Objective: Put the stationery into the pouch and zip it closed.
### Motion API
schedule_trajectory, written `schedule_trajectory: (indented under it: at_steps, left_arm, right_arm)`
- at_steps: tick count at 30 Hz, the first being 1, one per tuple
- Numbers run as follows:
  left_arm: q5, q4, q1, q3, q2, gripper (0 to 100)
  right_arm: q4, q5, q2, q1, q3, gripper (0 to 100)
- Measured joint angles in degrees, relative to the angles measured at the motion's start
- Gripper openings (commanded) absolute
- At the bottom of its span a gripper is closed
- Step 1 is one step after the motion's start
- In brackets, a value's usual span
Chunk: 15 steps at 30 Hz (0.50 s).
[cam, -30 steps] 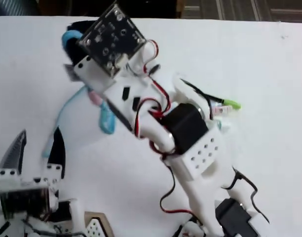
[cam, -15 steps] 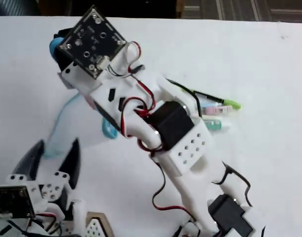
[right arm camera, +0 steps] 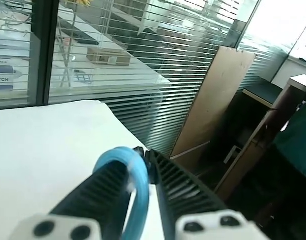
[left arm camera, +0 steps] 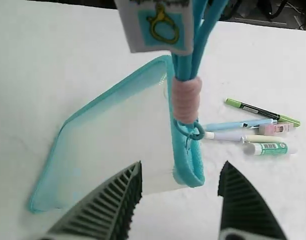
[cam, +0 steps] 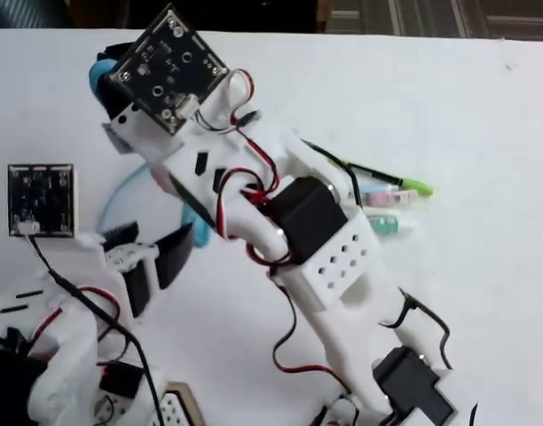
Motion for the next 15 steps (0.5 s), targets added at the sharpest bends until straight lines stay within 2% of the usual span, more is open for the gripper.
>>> schedule_trajectory:
  at_steps: [7, 15]
  left_arm:
    - [0.9, -0.9, 3.2, 1.1, 1.0, 26]
    - [0.9, -5.5, 1.7, 5.0, 1.2, 24]
  right_arm:
    - [0.0, 0.0, 0.0, 0.6, 0.0, 1.7]
    - [0.0, 0.0, 0.0, 0.5, 0.0, 1.7]
